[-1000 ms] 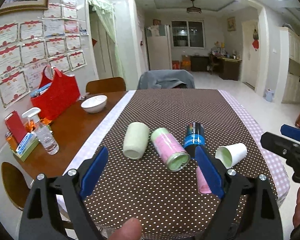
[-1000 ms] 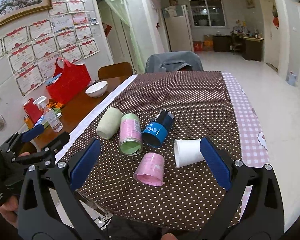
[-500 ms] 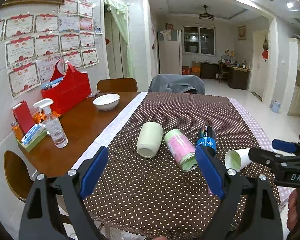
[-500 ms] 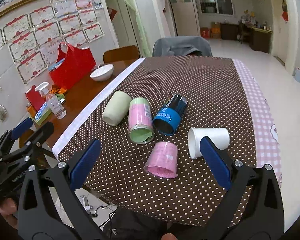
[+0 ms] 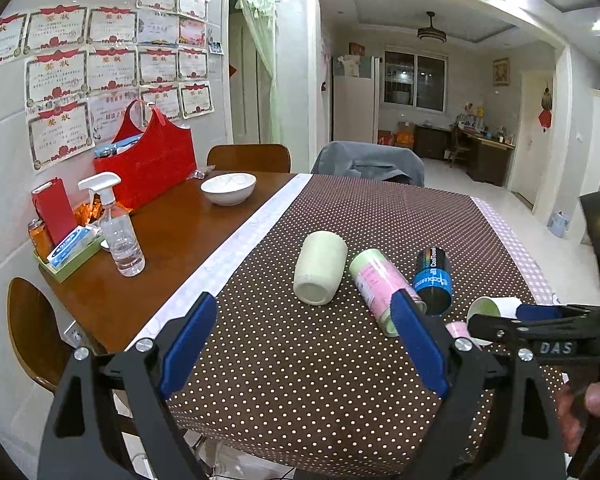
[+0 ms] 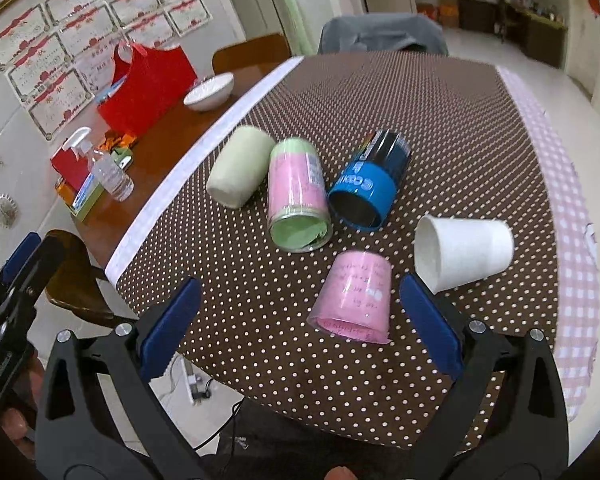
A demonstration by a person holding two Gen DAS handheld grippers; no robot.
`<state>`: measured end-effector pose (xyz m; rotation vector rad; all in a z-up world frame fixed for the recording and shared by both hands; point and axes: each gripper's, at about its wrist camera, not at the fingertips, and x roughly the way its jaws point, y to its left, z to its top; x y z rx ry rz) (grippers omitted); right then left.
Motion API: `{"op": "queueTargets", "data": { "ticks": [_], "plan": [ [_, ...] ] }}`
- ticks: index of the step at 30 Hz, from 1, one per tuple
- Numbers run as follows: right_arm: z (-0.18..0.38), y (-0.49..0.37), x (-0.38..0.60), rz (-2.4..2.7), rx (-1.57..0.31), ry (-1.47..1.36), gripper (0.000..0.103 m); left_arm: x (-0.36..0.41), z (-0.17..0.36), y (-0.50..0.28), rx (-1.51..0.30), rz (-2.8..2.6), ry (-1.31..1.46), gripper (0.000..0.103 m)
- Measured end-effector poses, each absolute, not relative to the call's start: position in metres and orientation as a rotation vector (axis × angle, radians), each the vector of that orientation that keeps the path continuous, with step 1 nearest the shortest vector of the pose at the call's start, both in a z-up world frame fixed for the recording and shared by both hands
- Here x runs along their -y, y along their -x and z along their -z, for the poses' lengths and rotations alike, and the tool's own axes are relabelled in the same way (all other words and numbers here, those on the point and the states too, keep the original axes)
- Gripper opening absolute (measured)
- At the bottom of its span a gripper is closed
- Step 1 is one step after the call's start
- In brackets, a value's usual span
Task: Flip cup upside down
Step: 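Move the right tool down to the standing pink cup, then grasp the pink cup with the right tool and lift it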
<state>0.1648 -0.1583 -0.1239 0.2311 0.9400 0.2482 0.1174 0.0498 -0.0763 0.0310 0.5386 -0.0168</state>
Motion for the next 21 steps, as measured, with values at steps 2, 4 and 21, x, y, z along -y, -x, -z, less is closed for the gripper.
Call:
{"op": "queueTargets", "data": {
  "ticks": [2, 4, 21],
  "plan": [
    [0.131, -0.172, 0.158, -0.251, -0.975, -0.242, 0.097, -0.051, 0.078, -0.117, -0.543, 0.015, -0.028, 0.087],
    [0.138, -0.179, 0.157, -0.254, -1.013, -0.248, 0.097, -0.053, 0.080, -0.119, -0.548, 0.014, -0.023, 0.087],
    [0.181, -0.230, 0.157, -0.225, -1.232, -0.226, 0.097, -0.065, 0.096, -0.124, -0.592, 0.020, 0.019, 0.087]
  ]
}}
